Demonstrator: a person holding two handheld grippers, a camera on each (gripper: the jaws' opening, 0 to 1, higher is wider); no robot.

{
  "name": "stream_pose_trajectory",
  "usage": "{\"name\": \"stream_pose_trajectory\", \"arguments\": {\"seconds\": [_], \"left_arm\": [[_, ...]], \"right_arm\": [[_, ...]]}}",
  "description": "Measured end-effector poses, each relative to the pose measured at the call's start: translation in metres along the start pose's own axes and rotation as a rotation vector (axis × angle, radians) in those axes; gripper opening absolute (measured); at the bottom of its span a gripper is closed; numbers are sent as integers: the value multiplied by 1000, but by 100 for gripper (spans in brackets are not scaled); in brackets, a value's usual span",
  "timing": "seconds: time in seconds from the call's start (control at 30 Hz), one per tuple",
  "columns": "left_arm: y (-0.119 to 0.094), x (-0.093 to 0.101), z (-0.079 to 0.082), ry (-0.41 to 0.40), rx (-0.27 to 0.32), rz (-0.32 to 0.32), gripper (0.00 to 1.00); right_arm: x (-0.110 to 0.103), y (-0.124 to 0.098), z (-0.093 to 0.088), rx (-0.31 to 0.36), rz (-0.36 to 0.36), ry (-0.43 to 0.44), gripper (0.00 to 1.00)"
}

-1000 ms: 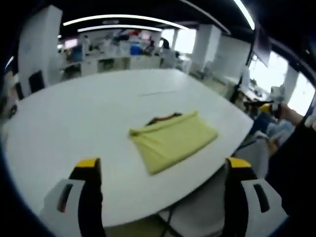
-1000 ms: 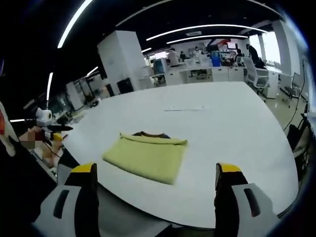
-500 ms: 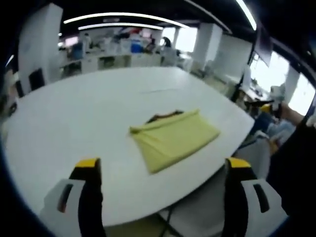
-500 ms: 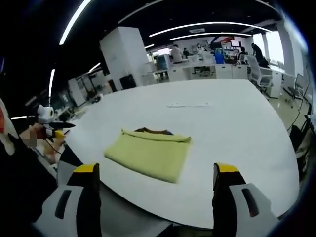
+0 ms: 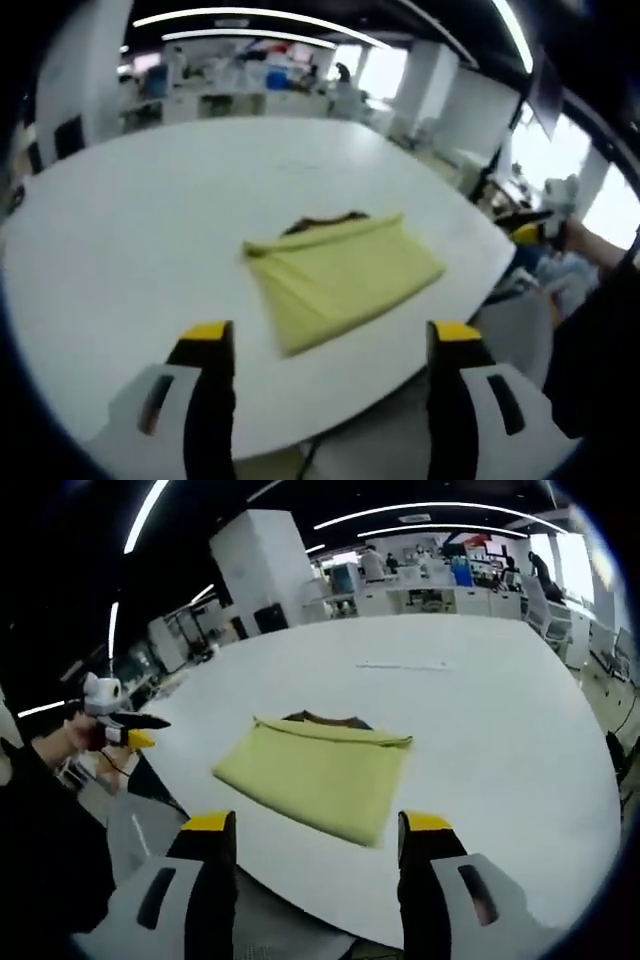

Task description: Fold the garment on the visible template until the final outline fits inside the template.

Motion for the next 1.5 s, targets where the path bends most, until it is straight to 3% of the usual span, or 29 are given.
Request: {"name": "stream_pose_trajectory", "arguments": {"seconds": [0.2,0.43,0.8,1.17,1.5], "left_arm": [[24,-5,1,-37,-14,-6,59],[49,-19,6,-24,-40,2,55],[75,-31,8,-21,-63,4,49],[106,-51,11,-21,-79,26,35],[148,-70,17,36,-107,45,26]], "right_arm": [[-3,26,7,-9,30,-30,54],[7,59,5,-53,44,-62,43],[20,85,7,-71,51,-60,37],[41,121,-1,-135,3,-144,28],[58,156,8,-160,-12,-173,19]]}}
Point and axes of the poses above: the point that each gripper's makers call its tool centre point, and the gripper's own axes: y roughly forward along the fingers, x roughly to its right, z roughly out of its top, the point moved 1 cm from there along -y, roughly backward along the fingers, and after that the axes turned 1 degree about -y, right-handed, at the moved point
